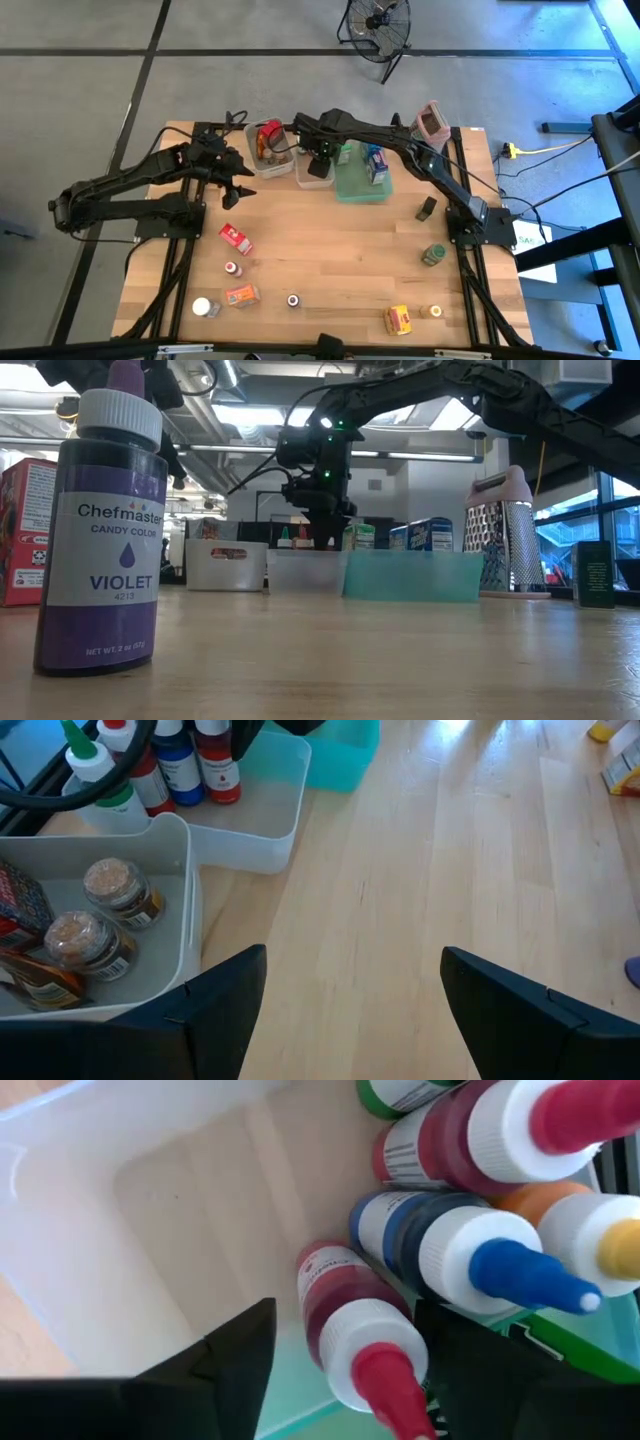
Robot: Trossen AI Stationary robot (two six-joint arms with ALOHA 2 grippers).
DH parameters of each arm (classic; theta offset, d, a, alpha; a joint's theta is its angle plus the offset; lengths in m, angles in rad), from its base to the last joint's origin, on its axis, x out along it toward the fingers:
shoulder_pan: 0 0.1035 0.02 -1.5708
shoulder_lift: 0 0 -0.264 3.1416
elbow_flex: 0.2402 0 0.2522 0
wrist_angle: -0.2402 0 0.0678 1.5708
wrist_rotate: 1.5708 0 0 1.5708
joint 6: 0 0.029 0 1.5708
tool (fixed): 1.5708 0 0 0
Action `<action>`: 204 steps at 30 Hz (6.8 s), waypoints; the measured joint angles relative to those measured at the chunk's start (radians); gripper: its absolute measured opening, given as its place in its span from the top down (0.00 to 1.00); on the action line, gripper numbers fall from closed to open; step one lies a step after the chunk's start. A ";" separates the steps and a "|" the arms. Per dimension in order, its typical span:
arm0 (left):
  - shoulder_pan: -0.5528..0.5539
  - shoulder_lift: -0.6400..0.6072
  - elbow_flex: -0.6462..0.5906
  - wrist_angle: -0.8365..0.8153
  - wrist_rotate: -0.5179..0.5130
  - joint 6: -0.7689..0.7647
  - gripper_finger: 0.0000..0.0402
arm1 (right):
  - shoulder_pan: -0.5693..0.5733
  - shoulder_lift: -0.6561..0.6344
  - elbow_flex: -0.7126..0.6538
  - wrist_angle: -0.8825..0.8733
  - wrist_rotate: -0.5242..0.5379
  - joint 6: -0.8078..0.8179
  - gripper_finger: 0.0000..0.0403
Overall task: Pick & Place Kitchen Items
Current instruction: Put the red food coloring bottle into the transparent bin, then put the white seasoning bottle into the gray bin
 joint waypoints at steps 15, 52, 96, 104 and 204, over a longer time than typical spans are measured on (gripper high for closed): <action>0.000 0.000 0.000 -0.012 -0.001 0.004 0.27 | 0.019 -0.058 0.009 -0.068 0.073 -0.028 0.34; -0.453 -0.111 0.160 0.078 -0.019 -0.054 0.27 | 0.631 -0.318 0.002 -0.247 -0.003 0.045 0.35; -1.408 0.668 0.542 -0.569 -0.127 -1.051 0.27 | 0.731 -0.316 -0.102 0.051 0.049 0.070 0.35; -1.509 0.669 0.542 -0.535 -0.161 -1.178 0.27 | 0.751 -0.316 -0.102 0.110 0.049 0.055 0.35; -1.592 0.941 0.531 -0.398 -0.235 -1.056 0.50 | 0.873 -0.316 -0.101 0.271 0.111 0.183 0.35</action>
